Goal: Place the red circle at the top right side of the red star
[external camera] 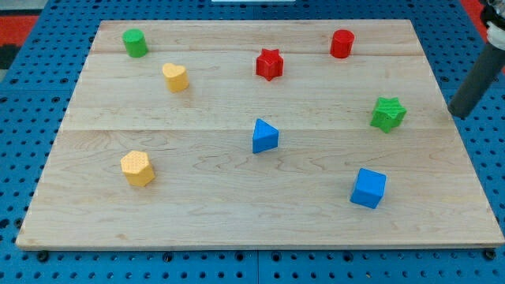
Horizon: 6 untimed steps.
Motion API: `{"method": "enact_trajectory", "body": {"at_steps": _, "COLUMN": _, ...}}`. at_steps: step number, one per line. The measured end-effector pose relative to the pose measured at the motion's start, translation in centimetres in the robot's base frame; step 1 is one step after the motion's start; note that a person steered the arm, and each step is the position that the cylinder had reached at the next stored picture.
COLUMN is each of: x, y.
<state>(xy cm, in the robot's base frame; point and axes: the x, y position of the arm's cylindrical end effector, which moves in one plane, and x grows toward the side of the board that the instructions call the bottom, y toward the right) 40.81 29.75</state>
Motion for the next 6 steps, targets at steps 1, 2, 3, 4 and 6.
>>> {"method": "enact_trajectory", "body": {"at_steps": 1, "x": -4.3, "y": -1.3}}
{"method": "enact_trajectory", "body": {"at_steps": 2, "x": -8.7, "y": -3.0}}
{"method": "enact_trajectory", "body": {"at_steps": 3, "x": -10.6, "y": -4.2}}
{"method": "enact_trajectory", "body": {"at_steps": 4, "x": -11.0, "y": -4.8}}
{"method": "enact_trajectory", "body": {"at_steps": 6, "x": -15.4, "y": -9.4}}
